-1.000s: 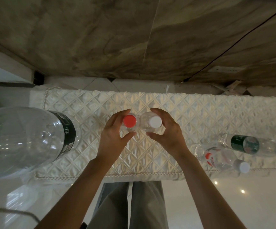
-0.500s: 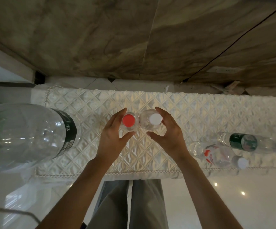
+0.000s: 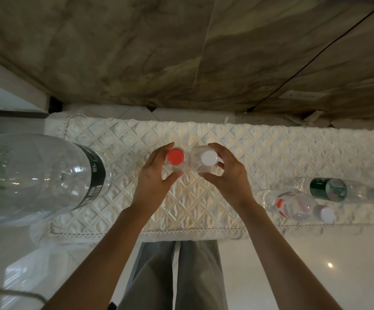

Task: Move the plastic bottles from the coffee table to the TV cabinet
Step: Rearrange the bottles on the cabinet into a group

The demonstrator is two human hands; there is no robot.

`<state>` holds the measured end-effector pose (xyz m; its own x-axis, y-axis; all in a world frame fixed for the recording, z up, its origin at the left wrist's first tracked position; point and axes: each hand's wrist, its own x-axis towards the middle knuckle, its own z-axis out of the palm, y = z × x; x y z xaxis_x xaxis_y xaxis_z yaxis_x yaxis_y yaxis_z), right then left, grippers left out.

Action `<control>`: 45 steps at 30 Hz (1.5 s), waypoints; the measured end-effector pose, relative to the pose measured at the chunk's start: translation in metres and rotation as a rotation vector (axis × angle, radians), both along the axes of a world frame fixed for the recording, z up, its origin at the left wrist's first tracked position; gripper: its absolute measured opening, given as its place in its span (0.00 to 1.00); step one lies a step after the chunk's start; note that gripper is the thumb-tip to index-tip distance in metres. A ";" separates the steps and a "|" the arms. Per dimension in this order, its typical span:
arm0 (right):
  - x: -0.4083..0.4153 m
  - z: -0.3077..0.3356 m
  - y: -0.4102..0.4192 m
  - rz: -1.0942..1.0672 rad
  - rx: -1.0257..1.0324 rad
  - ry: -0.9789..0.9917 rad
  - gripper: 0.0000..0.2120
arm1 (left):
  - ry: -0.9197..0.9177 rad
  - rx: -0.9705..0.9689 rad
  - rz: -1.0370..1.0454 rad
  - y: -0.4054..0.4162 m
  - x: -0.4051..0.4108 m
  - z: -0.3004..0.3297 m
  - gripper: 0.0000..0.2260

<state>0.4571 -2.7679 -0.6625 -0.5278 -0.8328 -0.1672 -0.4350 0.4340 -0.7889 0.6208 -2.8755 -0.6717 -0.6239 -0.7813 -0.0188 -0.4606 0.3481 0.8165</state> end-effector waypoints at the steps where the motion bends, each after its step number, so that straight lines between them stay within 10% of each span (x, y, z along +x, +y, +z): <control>1: 0.000 0.001 0.001 -0.001 0.002 0.002 0.33 | 0.002 -0.001 -0.002 0.000 0.000 0.000 0.29; 26: 0.007 -0.003 0.010 -0.019 0.015 0.065 0.40 | -0.069 0.006 0.005 0.005 0.014 0.000 0.32; 36: 0.019 0.040 0.043 -0.035 0.184 0.249 0.27 | -0.481 -0.332 -0.075 0.021 0.044 0.047 0.23; 45: 0.028 0.114 0.098 -0.171 0.148 0.435 0.17 | -0.466 -0.427 -0.196 0.061 0.018 0.129 0.19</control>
<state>0.4854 -2.6697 -0.5480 -0.7022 -0.7119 -0.0106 -0.6232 0.6218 -0.4742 0.6383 -2.8140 -0.5432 -0.7569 -0.6525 -0.0354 -0.6274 0.7105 0.3186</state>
